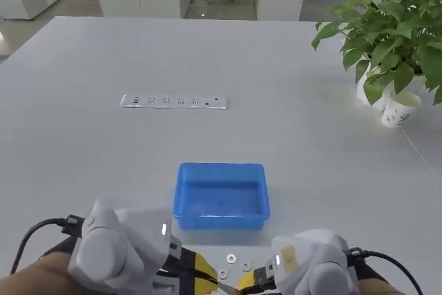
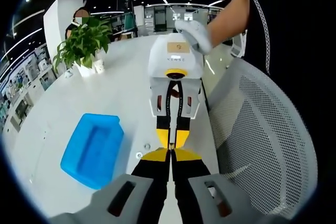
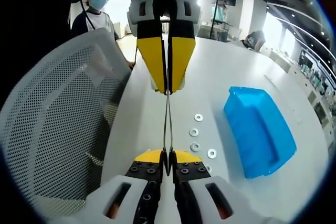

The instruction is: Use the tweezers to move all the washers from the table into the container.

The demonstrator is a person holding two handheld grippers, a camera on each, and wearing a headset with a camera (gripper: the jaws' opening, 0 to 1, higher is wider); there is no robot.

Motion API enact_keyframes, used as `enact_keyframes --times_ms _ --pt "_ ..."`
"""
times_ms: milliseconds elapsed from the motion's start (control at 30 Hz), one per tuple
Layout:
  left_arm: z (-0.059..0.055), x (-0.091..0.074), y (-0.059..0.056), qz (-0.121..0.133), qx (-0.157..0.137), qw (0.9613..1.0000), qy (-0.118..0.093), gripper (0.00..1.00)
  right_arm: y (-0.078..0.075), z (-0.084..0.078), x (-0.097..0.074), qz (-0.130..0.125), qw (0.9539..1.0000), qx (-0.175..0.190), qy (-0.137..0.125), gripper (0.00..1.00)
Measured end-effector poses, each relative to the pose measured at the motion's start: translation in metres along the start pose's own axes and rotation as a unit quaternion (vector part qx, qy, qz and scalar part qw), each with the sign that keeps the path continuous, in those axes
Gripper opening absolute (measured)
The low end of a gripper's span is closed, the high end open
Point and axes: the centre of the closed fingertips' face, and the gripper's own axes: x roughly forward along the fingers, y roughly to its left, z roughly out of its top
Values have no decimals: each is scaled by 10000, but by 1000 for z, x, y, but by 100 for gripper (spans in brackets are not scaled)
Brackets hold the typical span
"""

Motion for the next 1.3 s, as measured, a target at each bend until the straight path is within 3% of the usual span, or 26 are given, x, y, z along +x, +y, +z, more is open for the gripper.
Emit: enact_keyframes --times_ms 267,633,900,1300 --pt "12 1 0 -52 46 9999 -134 5 0 7 5 -26 9999 82 -138 8" --pt "12 10 -5 -178 83 9997 -133 5 6 3 10 20 9998 136 -122 8" --pt "16 11 -3 -151 63 9996 -238 7 2 13 7 -44 9993 184 -325 8" --pt "15 10 -4 -210 79 9994 -247 5 1 14 7 -60 9994 98 -339 8"
